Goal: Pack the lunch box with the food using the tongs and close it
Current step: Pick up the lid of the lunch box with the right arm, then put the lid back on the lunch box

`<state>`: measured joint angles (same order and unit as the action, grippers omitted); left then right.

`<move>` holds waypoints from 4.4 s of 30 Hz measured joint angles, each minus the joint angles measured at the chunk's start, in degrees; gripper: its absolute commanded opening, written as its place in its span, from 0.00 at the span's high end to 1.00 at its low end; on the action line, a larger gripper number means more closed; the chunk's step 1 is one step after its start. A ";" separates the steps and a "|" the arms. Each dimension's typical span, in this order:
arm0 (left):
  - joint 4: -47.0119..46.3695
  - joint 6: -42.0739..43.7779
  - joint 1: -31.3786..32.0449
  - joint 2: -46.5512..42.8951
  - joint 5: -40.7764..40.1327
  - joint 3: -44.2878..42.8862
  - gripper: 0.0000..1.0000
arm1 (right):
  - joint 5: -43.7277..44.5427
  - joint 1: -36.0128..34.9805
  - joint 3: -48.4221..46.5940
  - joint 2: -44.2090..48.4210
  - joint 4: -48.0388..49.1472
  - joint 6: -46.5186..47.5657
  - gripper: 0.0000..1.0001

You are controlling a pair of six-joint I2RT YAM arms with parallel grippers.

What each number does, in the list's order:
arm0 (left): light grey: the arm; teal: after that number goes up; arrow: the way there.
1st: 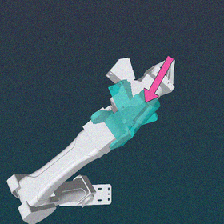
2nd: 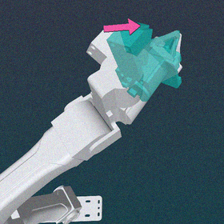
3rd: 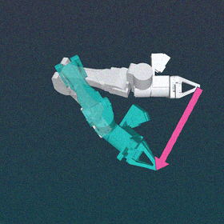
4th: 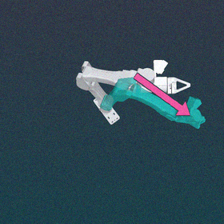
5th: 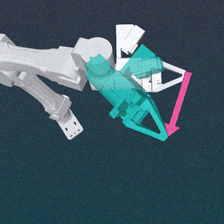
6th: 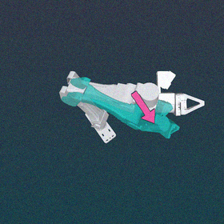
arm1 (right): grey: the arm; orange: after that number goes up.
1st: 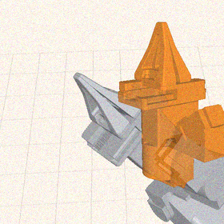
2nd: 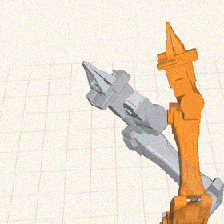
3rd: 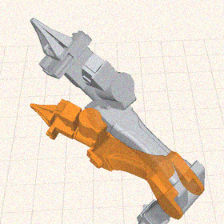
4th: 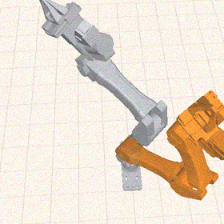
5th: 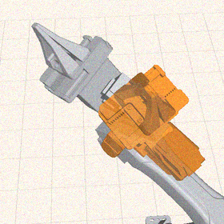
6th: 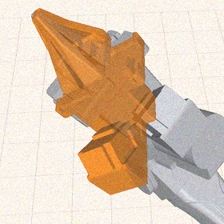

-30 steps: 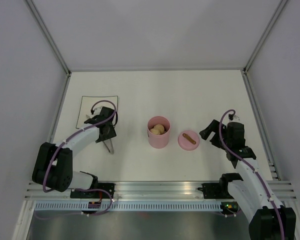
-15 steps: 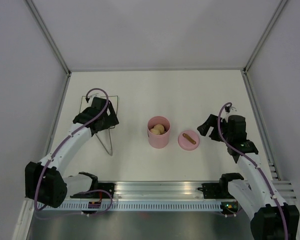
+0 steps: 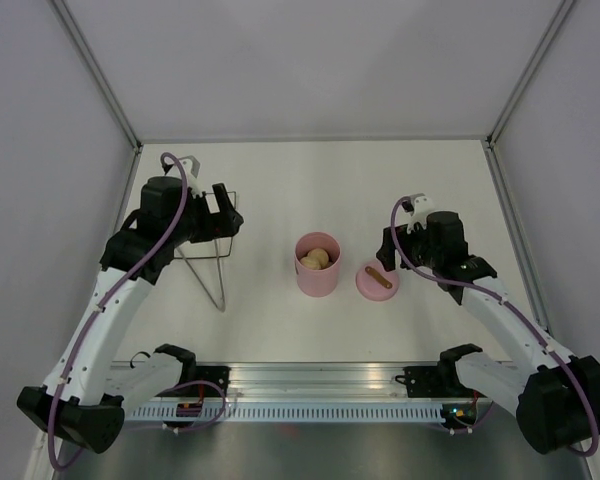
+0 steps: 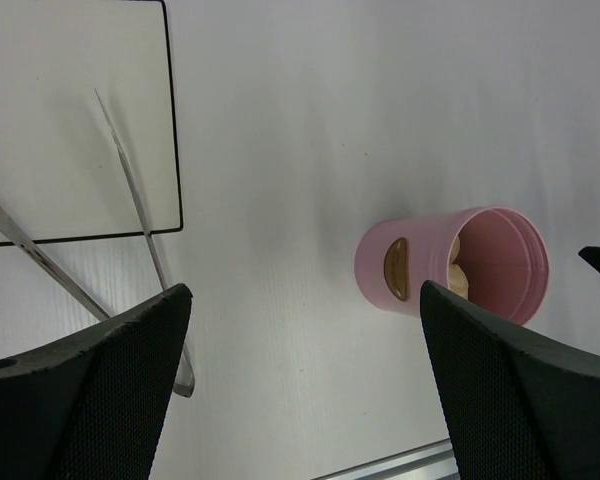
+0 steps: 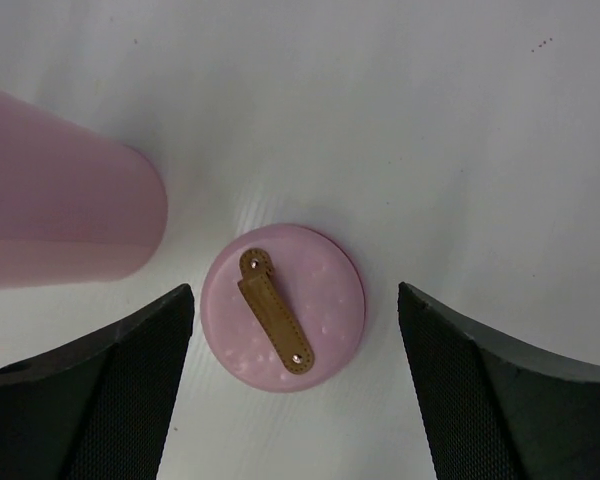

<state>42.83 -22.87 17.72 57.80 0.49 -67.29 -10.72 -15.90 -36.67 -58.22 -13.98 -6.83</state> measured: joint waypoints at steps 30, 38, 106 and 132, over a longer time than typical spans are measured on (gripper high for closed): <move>2.27 5.01 0.00 -2.45 1.27 2.12 0.00 | -1.16 -6.40 2.34 -14.78 2.97 20.72 0.35; 2.25 5.03 0.00 -2.29 1.07 2.12 0.00 | 0.22 -8.52 1.57 -17.42 3.50 21.97 0.49; 2.03 5.07 0.04 -2.89 -1.97 3.26 0.00 | 21.33 -37.86 -46.58 -30.62 -28.87 2.14 0.99; 2.03 5.07 0.04 -3.21 -2.10 3.93 0.00 | 21.24 -35.60 -43.10 -31.10 -22.73 2.69 1.00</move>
<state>44.86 -17.80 17.76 54.59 -1.61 -63.35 10.52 -51.51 -79.77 -89.32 -36.71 -4.14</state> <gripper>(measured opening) 0.993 0.109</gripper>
